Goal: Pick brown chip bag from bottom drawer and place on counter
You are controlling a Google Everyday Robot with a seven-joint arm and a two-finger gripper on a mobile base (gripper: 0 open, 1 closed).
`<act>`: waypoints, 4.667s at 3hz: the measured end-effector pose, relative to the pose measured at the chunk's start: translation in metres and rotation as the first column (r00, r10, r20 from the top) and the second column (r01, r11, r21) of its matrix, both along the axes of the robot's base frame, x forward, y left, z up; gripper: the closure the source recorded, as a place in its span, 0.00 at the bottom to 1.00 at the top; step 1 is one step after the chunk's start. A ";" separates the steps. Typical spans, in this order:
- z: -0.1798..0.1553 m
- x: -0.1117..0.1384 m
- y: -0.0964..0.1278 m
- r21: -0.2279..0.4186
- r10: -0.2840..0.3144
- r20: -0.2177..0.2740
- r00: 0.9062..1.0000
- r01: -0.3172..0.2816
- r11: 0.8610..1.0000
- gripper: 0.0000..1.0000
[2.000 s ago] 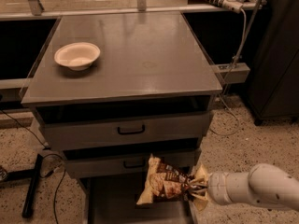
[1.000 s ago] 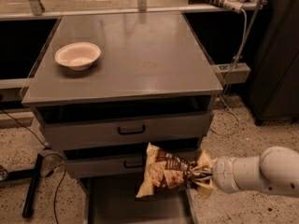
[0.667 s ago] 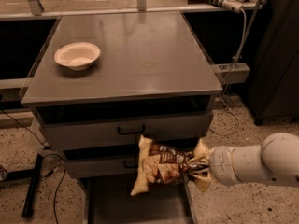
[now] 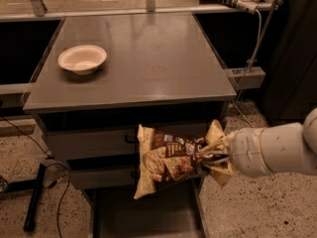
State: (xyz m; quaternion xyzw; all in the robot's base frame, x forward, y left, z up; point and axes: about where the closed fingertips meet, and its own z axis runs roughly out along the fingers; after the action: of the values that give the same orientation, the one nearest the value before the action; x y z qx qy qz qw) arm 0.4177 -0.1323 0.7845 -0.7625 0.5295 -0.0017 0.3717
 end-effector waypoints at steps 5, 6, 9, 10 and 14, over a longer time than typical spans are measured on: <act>0.111 0.063 -0.009 -0.006 0.044 0.052 0.998 -0.044 0.999 1.00; 0.119 0.120 -0.002 -0.019 0.066 0.011 0.998 -0.066 0.998 1.00; 0.136 0.242 0.019 0.142 -0.160 -0.020 0.987 0.162 0.977 1.00; 0.117 0.256 0.023 0.182 -0.269 -0.048 0.962 0.274 0.945 1.00; 0.103 0.268 0.029 0.206 -0.325 -0.068 0.943 0.332 0.920 0.35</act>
Offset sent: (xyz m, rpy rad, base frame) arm 0.0308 -0.0297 0.1526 0.0986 -0.1417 0.0039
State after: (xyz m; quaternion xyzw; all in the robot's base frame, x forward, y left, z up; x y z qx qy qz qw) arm 0.6859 -0.1029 0.8876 -0.6182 0.6529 0.0055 0.4377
